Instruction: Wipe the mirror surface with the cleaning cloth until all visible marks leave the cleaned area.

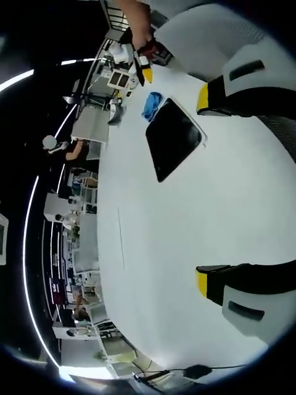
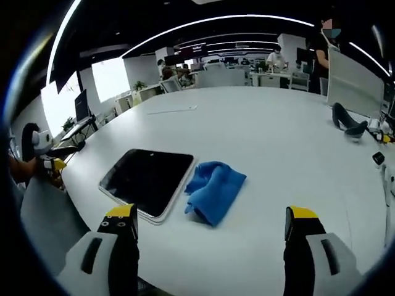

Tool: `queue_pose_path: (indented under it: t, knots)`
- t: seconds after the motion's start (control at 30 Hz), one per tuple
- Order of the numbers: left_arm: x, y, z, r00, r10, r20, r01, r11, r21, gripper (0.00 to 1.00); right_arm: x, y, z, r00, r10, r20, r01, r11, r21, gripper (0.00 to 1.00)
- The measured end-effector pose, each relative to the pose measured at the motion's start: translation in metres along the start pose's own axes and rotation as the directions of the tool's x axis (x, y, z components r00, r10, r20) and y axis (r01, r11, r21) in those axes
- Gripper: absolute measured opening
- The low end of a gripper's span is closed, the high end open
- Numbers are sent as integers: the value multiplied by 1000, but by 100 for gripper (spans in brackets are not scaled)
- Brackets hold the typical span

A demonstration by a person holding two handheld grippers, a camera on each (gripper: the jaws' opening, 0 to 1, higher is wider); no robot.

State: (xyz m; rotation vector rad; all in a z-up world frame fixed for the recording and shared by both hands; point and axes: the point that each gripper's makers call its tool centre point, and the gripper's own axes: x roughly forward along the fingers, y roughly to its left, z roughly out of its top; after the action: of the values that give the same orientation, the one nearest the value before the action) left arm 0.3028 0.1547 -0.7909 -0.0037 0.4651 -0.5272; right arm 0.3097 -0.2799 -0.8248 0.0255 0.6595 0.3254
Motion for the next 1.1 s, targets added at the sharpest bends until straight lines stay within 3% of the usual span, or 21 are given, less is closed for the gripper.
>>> queue_pose_path:
  t: [0.23,0.37,0.43,0.47,0.53,0.63,0.9,1.1]
  knots:
    - [-3,14,4,999,34,4,-34,997,-75,99,-4,-3,1,1000,-7,1,7,1000,-5,98]
    - [-1,6,12,1000,-3,23,5,995,-102,99,-7,-3,-2,1000,5,-12,-6,998,-55,98]
    - [2,1,12,999,-14,39,17,997,-75,99,-10,-4,-2,1000,7,-9,-7,998,-60,98]
    - [4,-2,9,999,-24,31,25,999,-39,99,-11,-5,-3,1000,6,-4,-6,998,-61,98]
    - [6,-2,7,1000,-20,5,20,999,-38,99,-12,-9,-6,1000,0,-3,-1,999,-54,98]
    - [5,-2,7,1000,-19,10,19,1000,-3,99,-14,-9,-12,1000,1,-5,-1,999,-39,98]
    - [4,2,3,1000,-3,-6,3,1000,-3,99,-15,-15,-20,1000,-24,-8,24,1000,-11,98]
    - [4,-1,2,1000,-13,-18,13,1000,10,99,-11,-9,-14,1000,-20,14,20,1000,5,98]
